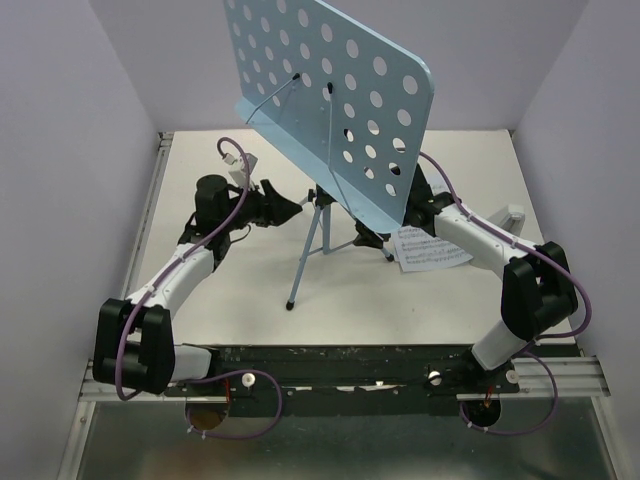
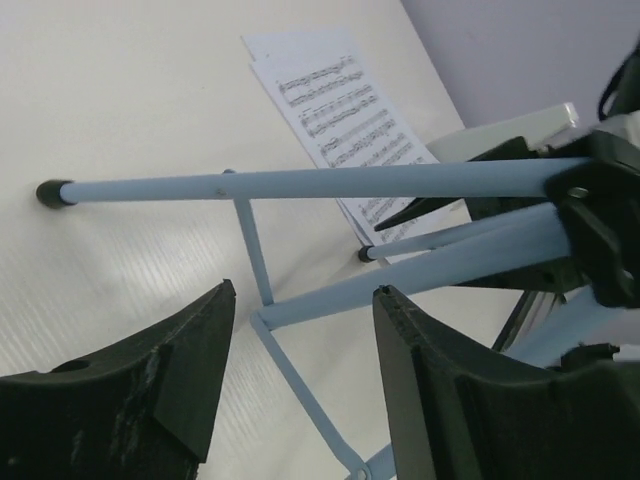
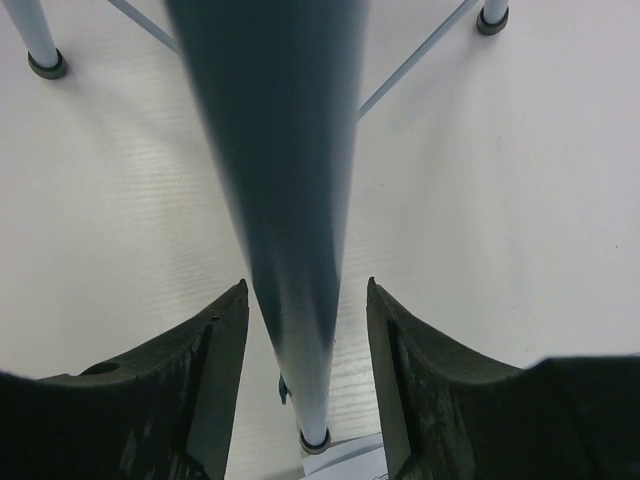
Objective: Pack up the instrument practice props
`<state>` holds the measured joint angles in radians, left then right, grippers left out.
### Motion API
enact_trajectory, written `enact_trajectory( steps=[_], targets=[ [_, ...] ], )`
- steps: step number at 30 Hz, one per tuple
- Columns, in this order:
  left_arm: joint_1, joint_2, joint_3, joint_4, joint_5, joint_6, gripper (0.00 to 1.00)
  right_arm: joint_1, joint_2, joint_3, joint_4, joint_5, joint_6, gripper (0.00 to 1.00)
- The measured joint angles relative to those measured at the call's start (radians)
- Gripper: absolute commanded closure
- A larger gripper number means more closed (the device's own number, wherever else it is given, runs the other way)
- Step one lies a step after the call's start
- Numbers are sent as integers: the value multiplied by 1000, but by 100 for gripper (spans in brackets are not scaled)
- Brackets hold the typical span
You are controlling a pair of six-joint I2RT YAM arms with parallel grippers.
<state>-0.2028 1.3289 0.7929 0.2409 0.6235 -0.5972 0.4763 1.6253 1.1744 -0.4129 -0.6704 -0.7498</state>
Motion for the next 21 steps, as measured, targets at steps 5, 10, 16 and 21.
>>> enact_trajectory(
  steps=[5,10,16,21],
  targets=[
    [3,-60,-16,95,114,32,28,0,0,0,0,0,0,41],
    [2,-71,-14,163,198,40,29,0,0,0,0,0,0,41],
    [2,-68,18,180,227,39,29,0,0,0,1,0,0,41],
    [3,-61,48,191,230,35,30,0,0,-3,1,0,0,41]
  ],
)
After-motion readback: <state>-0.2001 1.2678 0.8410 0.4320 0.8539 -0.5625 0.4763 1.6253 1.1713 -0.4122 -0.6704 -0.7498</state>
